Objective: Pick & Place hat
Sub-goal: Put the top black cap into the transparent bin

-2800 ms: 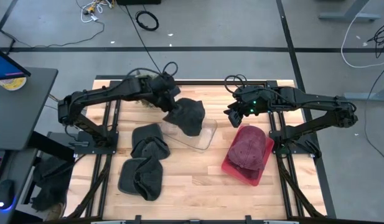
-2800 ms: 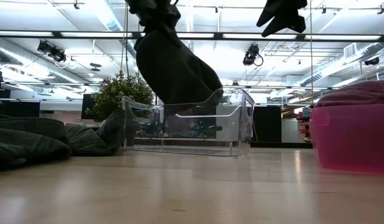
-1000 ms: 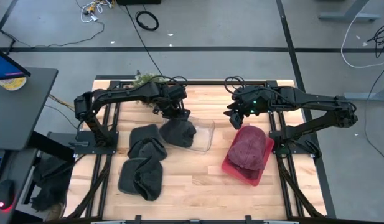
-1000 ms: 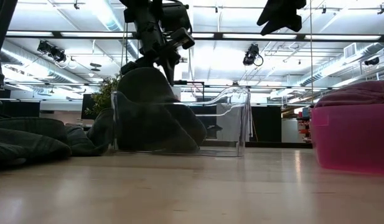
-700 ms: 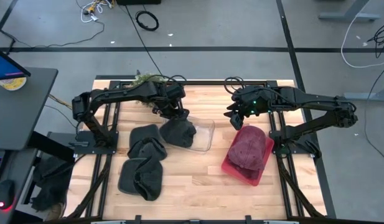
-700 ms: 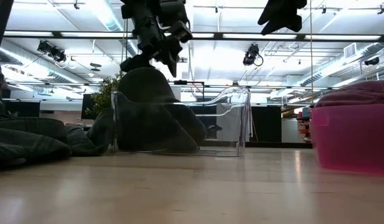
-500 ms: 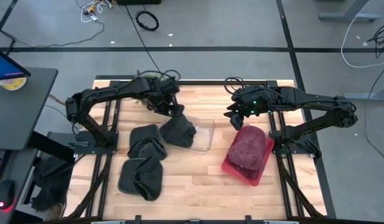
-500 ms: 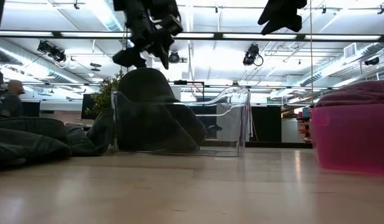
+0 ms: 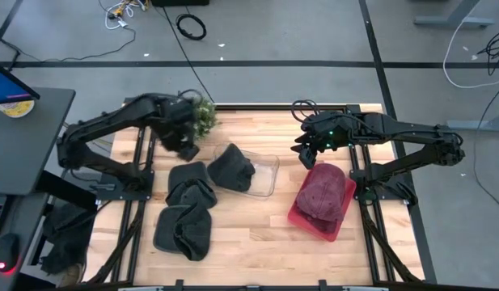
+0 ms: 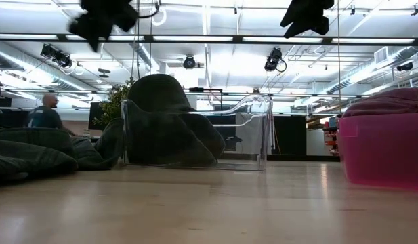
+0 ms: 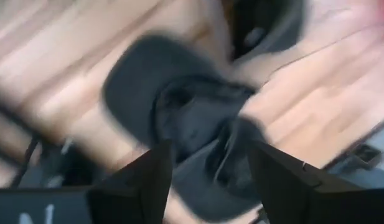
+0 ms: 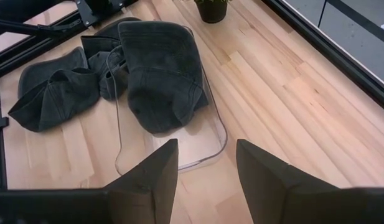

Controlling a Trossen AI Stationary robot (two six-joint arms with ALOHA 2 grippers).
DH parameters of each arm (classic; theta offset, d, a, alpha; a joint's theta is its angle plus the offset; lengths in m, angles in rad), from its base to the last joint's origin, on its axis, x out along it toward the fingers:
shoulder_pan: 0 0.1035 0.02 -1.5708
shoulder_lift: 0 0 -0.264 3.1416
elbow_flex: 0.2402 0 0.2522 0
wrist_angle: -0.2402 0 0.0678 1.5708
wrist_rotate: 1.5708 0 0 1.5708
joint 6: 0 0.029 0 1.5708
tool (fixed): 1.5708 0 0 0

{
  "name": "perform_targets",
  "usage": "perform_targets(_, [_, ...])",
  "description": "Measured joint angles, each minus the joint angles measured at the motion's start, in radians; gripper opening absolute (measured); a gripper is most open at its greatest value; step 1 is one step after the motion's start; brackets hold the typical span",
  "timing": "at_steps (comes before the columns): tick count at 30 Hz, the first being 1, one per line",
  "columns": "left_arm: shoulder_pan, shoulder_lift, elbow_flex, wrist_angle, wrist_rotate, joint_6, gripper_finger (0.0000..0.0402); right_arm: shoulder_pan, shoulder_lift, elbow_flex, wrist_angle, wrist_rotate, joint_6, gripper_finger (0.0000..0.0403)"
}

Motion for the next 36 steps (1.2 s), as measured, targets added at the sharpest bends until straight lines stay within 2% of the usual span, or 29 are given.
perform_targets(2, [-0.025,-0.018,0.0,-0.061,-0.058,-0.081,0.0207,0.0,0.0,0.0,0.0,0.0,0.004,0.0164])
perform_targets(4, [-0.059,-0.037,-0.011,-0.042,-0.125,-0.118,0.0207,0.0,0.0,0.0,0.002,0.001,0.013,0.0164])
perform_targets(8, [-0.088,-0.055,-0.081,-0.007,-0.153,-0.142,0.0212,0.0,0.0,0.0,0.012,0.002,0.018,0.0164])
perform_targets(12, [-0.089,-0.056,-0.239,-0.003,-0.159,-0.138,0.0213,0.0,0.0,0.0,0.013,0.002,0.022,0.0164])
perform_targets(14, [-0.089,-0.065,-0.331,0.019,-0.143,-0.139,0.0213,0.0,0.0,0.0,0.014,0.002,0.022,0.0164])
perform_targets(22, [-0.081,-0.145,-0.622,0.31,-0.014,-0.172,0.0207,0.0,0.0,0.0,0.017,-0.006,0.026,0.0164])
perform_targets(36, [-0.014,-0.215,-0.81,0.441,0.038,-0.195,0.0207,0.0,0.0,0.0,0.024,-0.027,0.067,0.0164])
